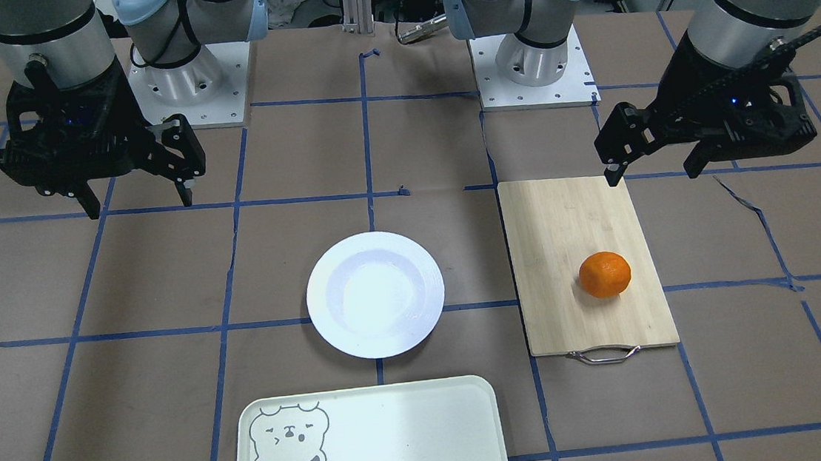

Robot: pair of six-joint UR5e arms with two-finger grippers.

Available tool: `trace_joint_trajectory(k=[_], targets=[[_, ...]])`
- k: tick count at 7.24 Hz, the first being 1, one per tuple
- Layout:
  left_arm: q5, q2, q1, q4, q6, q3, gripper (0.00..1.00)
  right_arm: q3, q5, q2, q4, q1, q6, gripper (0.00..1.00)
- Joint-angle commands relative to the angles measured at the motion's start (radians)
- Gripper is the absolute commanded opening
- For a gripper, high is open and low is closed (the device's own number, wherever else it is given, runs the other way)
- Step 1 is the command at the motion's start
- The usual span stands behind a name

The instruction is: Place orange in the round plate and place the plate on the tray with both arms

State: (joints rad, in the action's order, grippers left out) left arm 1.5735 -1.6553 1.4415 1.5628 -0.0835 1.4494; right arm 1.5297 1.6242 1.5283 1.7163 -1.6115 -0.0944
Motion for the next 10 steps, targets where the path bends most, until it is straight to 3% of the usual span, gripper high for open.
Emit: trace_joint_trajectory(k=[1,7,10], targets=[[0.006,0.002,-0.006,0.000,0.011,-0.004,1.00,0.001,-0.026,-0.002,-0.003,0.002,0.001,1.00],[-0.004,-0.014,-0.010,0.009,0.011,0.003,1.00,0.001,-0.013,0.000,-0.013,0.031,-0.010,1.00],[-0.003,-0.032,-0.024,-0.101,0.022,0.087,1.00,0.003,-0.018,0.000,-0.014,0.038,-0.010,1.00]])
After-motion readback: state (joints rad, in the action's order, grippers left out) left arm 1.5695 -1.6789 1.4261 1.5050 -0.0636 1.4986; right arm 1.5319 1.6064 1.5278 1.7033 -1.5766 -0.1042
